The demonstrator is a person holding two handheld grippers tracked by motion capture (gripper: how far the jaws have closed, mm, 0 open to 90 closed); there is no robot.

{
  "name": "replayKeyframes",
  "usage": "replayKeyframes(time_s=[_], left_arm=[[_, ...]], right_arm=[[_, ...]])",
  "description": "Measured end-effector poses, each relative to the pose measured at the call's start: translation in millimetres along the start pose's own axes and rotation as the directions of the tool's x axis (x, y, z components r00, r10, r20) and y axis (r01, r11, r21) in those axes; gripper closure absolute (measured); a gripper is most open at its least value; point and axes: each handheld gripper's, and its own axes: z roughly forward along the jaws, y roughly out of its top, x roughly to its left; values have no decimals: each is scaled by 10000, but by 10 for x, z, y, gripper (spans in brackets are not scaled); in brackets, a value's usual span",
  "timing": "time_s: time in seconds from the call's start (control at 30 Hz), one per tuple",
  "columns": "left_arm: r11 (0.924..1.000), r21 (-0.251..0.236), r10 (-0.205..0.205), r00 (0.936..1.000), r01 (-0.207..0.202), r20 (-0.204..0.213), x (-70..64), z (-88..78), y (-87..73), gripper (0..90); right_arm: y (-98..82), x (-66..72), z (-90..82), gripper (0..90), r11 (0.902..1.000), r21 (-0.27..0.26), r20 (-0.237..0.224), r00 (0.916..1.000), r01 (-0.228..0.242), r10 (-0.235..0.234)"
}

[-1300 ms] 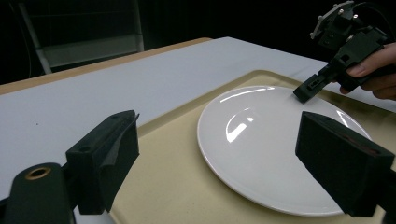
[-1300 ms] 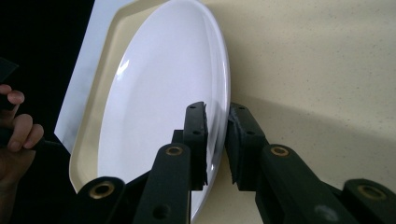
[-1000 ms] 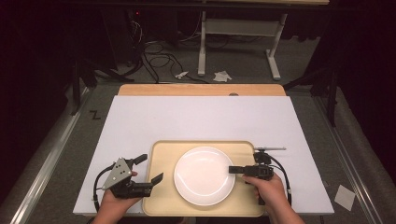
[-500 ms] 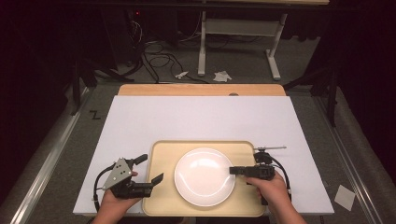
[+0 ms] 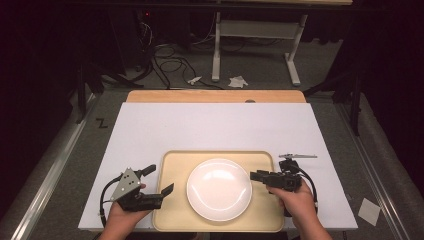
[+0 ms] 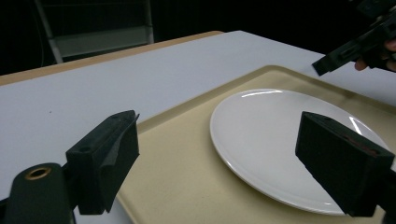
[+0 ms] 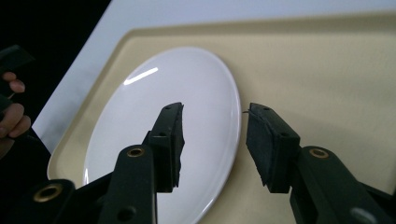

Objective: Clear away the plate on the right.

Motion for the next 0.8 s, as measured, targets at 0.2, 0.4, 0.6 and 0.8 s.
replayKeyframes(time_s=[0.2, 0.4, 0.6, 0.8], left_arm=[[9994, 119, -306, 9988, 310, -371, 45, 4, -9, 104], [9993, 75, -353, 9983, 356, -458, 40, 11, 2, 53], [9996, 124, -265, 9988, 270, -420, -21, 51, 22, 14], [9995, 311, -47, 9997, 54, -239, -68, 87, 24, 9]], right_arm=[[49, 51, -317, 482, 9707, -1713, 897, 9839, 1683, -1548], [-62, -34, -601, 266, 9524, -2244, 2130, 9641, 2062, -1586], [-232, -96, -791, 1, 9112, -2906, 3316, 9240, 2920, -1903], [-317, -46, -844, 1, 8911, -3114, 3307, 9168, 3300, -2239]])
